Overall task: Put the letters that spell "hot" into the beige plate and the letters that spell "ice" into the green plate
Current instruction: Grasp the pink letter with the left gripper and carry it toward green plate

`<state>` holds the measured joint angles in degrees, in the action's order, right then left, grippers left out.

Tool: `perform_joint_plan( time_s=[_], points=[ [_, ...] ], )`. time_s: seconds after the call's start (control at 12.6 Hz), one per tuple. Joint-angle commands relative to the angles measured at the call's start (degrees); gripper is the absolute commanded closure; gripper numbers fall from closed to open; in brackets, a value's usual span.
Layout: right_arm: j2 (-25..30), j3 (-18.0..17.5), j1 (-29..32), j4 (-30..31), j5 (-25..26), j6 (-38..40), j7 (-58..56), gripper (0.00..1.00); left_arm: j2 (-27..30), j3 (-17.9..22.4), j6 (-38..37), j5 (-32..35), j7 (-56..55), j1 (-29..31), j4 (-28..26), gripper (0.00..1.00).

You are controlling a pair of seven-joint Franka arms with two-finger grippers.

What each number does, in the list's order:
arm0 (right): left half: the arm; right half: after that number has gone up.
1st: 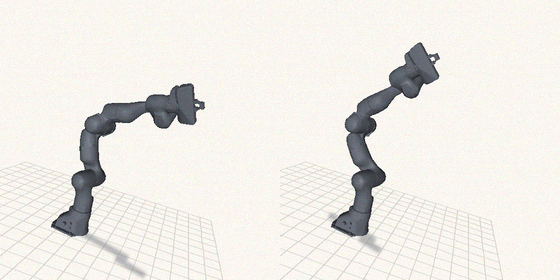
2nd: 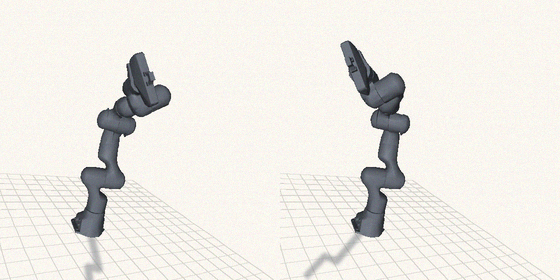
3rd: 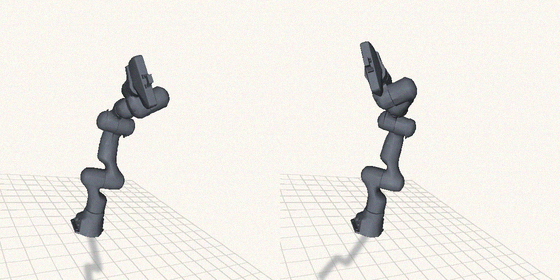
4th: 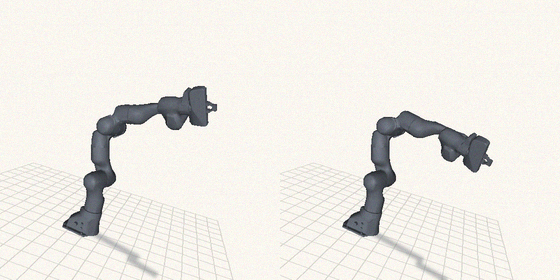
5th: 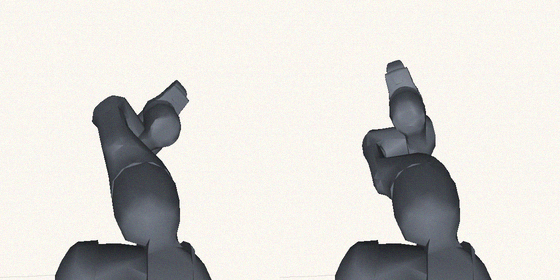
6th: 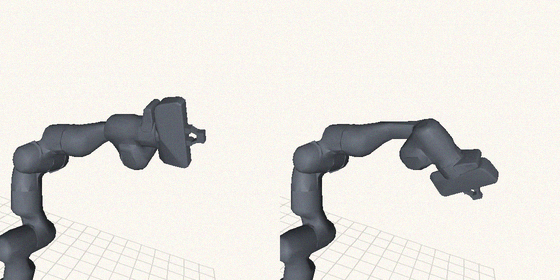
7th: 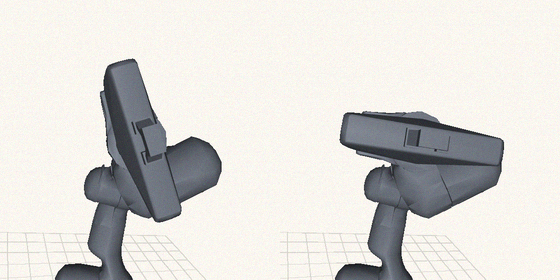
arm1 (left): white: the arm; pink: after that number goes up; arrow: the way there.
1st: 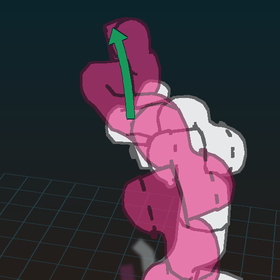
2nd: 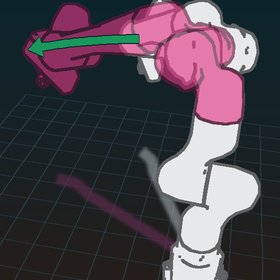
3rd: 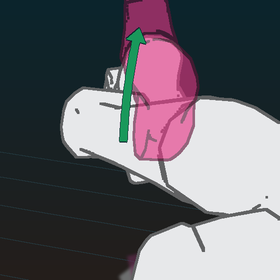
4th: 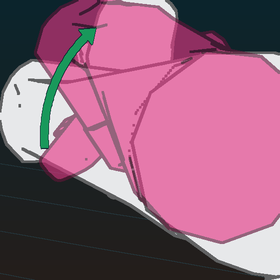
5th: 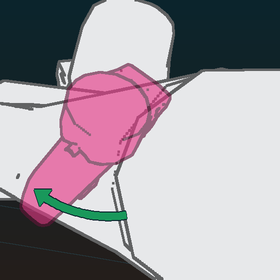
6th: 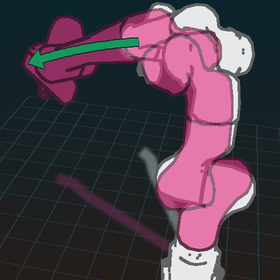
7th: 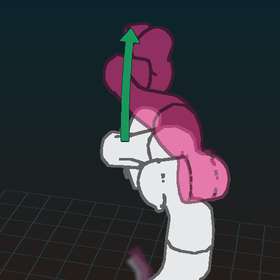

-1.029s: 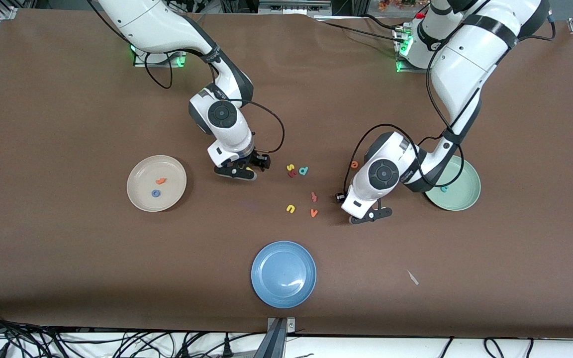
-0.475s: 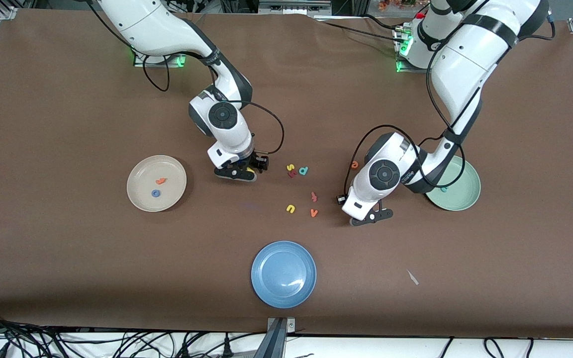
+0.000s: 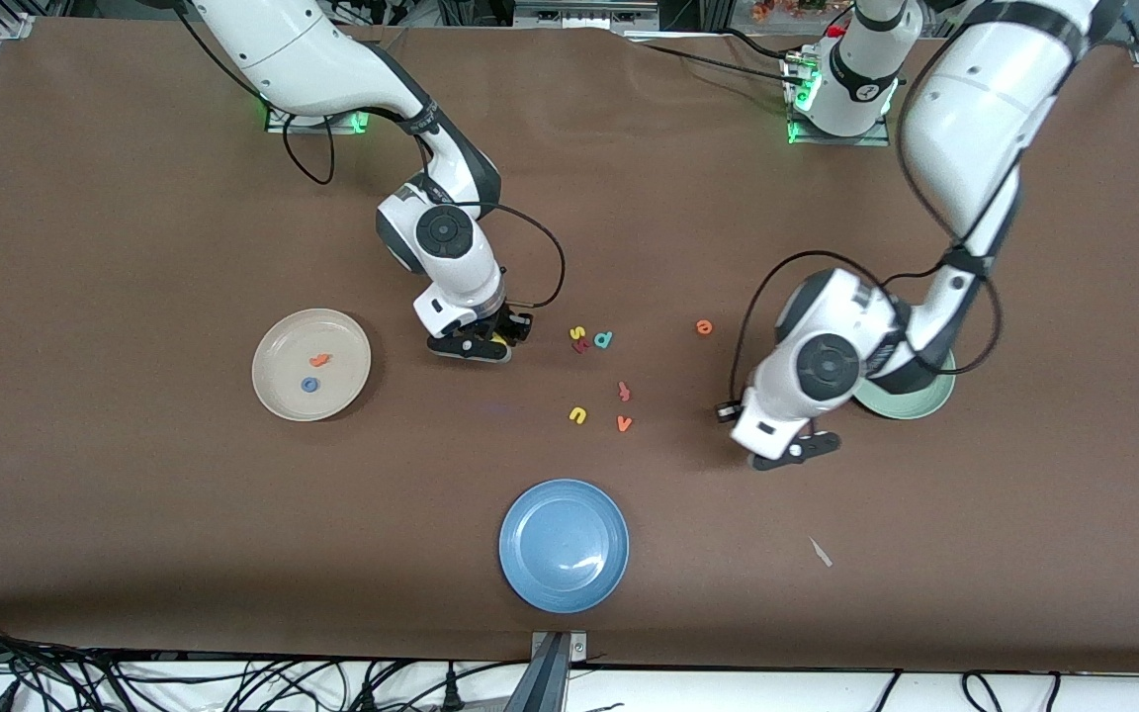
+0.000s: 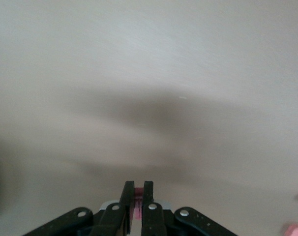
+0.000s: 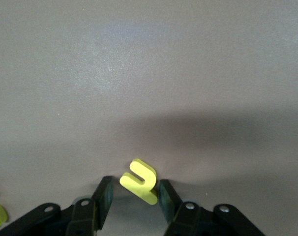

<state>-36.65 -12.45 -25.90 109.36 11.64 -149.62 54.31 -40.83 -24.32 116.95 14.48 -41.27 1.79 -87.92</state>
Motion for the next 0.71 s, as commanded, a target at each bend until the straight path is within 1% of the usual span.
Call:
perform_joint_plan(
  time_s=[0.0,0.08,0.16,0.4,0.47,0.63],
  points=[
    [-1.06,0.14,0.06,-0.9,1.8,-0.58,1.15,0.71,6.28,-1.16,-9.77,-3.41,13.35,7.06,-1.64,1.0],
    [-1.06,0.14,0.06,-0.9,1.8,-0.5,0.98,0.73,6.9,-1.16,-13.03,-3.41,17.58,9.52,-1.64,1.0],
    [-0.89,0.23,0.15,-0.9,1.89,-0.41,0.89,0.73,6.91,-1.16,-14.97,-3.32,21.71,11.72,-1.9,1.0],
    [0.61,0.84,0.41,-0.73,2.59,0.12,-1.03,0.73,5.42,-0.64,-16.05,-2.1,30.43,17.35,-3.92,1.0],
    [0.7,0.93,0.41,-0.73,2.59,0.55,-1.48,0.71,3.76,-0.64,-15.96,0.0,31.59,18.67,-4.45,1.0],
    [1.57,1.89,0.5,-0.82,2.59,0.82,-2.01,0.46,1.38,-0.64,-15.79,3.34,31.6,19.04,-5.5,1.0]
  ],
)
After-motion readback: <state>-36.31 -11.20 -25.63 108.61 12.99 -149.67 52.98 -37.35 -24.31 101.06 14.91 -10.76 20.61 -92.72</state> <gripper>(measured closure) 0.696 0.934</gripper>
